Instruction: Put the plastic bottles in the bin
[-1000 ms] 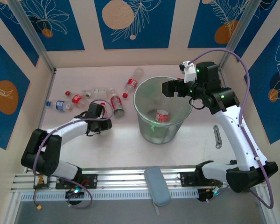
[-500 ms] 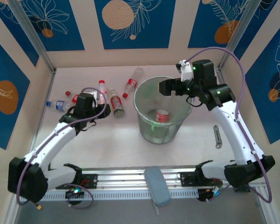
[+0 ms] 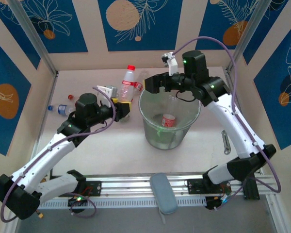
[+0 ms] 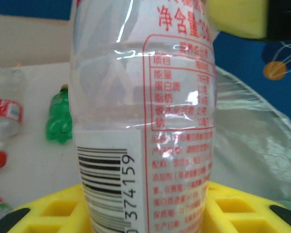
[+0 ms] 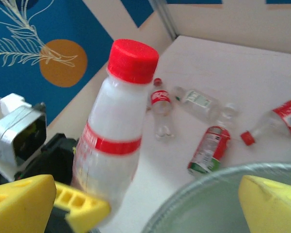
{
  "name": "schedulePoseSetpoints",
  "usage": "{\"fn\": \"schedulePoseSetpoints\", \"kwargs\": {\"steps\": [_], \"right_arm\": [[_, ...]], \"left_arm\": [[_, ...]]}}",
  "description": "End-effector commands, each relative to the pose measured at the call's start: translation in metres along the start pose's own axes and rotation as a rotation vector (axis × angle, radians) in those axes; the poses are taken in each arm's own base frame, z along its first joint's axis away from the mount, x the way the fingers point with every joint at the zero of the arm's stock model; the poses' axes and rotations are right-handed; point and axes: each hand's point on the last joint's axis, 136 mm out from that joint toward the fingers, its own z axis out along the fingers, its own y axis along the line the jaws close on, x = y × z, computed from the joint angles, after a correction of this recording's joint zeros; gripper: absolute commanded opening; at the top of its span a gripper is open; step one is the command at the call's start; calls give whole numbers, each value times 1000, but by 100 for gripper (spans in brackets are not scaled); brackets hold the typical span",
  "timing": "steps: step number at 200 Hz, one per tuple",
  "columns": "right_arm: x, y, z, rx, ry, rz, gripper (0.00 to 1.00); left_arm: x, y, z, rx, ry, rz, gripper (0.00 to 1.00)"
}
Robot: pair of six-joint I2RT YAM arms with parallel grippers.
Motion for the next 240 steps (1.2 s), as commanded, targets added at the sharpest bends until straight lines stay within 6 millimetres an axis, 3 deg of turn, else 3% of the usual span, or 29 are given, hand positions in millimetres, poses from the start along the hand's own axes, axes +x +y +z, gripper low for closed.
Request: {"fn": "schedulePoseSetpoints", "kwargs": {"steps": [1,38,66,101,124,142,164,182,219,240], "right_arm": [[-11,13,13,-67,-11,26,97],[-14,25,34,-147,6,39,96],[-7,37,43,-205,47,37,76],[-4,38,43,-206,55,39,49],[-5,40,42,-212,52,34,42],[-8,42,39,-217,39,25,37],[-16,43,35,-211,9,5,35],[-32,43,24,-192,-45,-25,35],[-80,39,-27,-105,-204,-101,34],[-93,25,-59,-34,-262,-109,34]], "left_arm": [[-23,-31,-6,105,-79,94,41],[-18,-35,0,115,-62,96,41],[-17,-31,1,94,-65,92,41],[-16,-24,0,57,-73,77,41],[-17,-25,-1,56,-72,67,44],[-18,-26,-3,63,-77,59,53],[-23,-30,-6,82,-107,52,81],[-26,-34,-9,102,-126,48,91],[-22,-27,-4,71,-99,36,91],[-20,-25,3,59,-73,31,89]]}}
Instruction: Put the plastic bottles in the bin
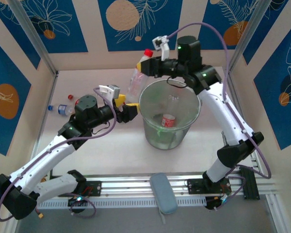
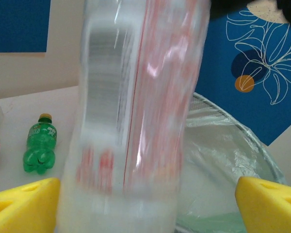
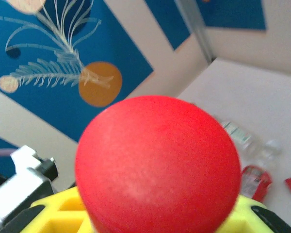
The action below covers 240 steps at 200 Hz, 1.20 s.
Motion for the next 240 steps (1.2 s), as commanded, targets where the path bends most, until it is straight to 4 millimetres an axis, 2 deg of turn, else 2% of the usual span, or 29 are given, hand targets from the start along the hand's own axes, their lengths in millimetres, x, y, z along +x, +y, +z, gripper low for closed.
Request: {"fn": "schedulePoseSetpoints", "kwargs": {"steps": [1,16,31,52,71,98,127,147,186,240], "right_arm": [[-34,8,-51,69,-115,-78,34],[-37,-8,-72,136,-135,-67,34],[-31,-28,-90,212,-134,-50,34],[-11,-55,-107,287,-80,7,32],[11,-68,-109,307,-22,48,31],[44,-82,-96,301,59,106,31],[76,-94,-79,294,137,156,31],[99,-100,-63,287,200,181,31],[136,-108,-35,299,318,179,31],[178,-124,-11,344,430,193,31]], "left_arm": [[-3,-2,6,-1,9,-6,89],[-1,0,13,-4,38,-9,86],[-1,2,21,-5,52,-5,82],[1,4,33,2,52,-12,77],[5,9,45,-4,72,-29,71],[10,5,59,38,74,-45,68],[15,5,63,40,81,-59,64],[25,9,66,24,98,-75,62],[37,14,67,6,107,-100,60],[45,17,68,-8,122,-104,59]]}}
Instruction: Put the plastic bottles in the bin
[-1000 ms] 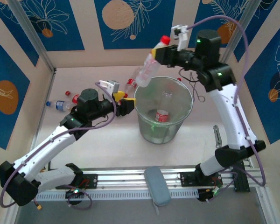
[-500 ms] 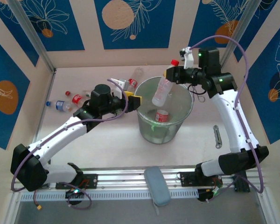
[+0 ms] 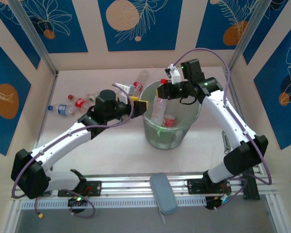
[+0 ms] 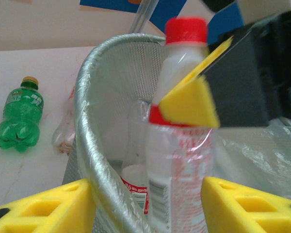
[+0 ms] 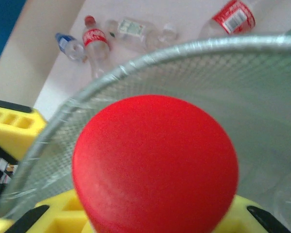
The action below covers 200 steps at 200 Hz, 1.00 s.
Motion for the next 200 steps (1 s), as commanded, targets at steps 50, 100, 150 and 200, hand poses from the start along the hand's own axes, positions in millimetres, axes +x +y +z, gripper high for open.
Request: {"fn": "schedulePoseSetpoints", "kwargs": {"steps": [50,100,150,200], "right_arm": [[30,-20,37,68,93,11,35],[33,-25,40,78,82,26,56],[25,-21,28,88,57,13,69],[11,-3,0,71,-6,-28,72]], "left_arm": [[8,2,3,-10,4,-3,57],[10,3,2,-14,7,0,56],[12,5,2,-21,12,-1,56],[9,3,-1,-21,5,2,56]]}}
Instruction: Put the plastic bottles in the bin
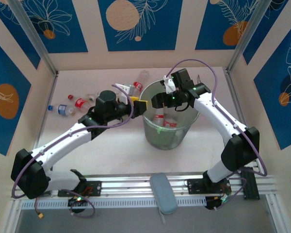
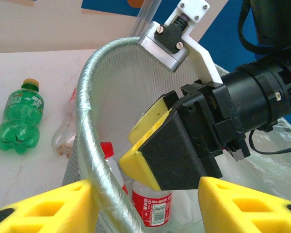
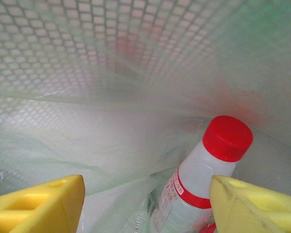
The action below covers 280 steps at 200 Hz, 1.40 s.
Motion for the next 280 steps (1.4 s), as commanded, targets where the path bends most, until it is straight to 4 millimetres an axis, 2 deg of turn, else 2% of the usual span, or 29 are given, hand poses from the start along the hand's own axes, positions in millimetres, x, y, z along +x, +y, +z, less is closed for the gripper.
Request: {"fn": "schedulePoseSetpoints", "kwargs": {"steps": [1,27,54,76,90,111,135,180,205,244,280], "right_arm": [[-17,22,-38,-27,-89,-53,72],[-29,34,-68,-52,-162,-84,75],[-37,47,-95,-86,-243,-135,78],[-38,54,-107,-102,-301,-175,80],[-38,53,-111,-95,-321,-179,80],[-36,52,-115,-88,-336,-171,80],[-36,52,-116,-91,-353,-167,80],[-33,51,-123,-78,-365,-172,80],[-28,46,-128,-58,-367,-167,80],[-17,36,-132,-22,-352,-146,80],[5,23,-137,20,-329,-101,80]], "left_arm": [[9,1,-2,-13,20,13,56],[0,-5,-9,-8,-4,24,59],[-16,-12,-22,-14,-38,55,73],[-31,-12,-40,-67,-77,80,86],[-41,-8,-57,-134,-109,91,91],[-48,16,-83,-295,-108,73,98],[-44,60,-113,-521,-56,25,100],[-27,173,-170,-818,-106,-248,100],[-16,239,-194,-954,-172,-416,100],[1,330,-210,-1082,-299,-636,100],[17,379,-215,-1200,-339,-782,100]]}}
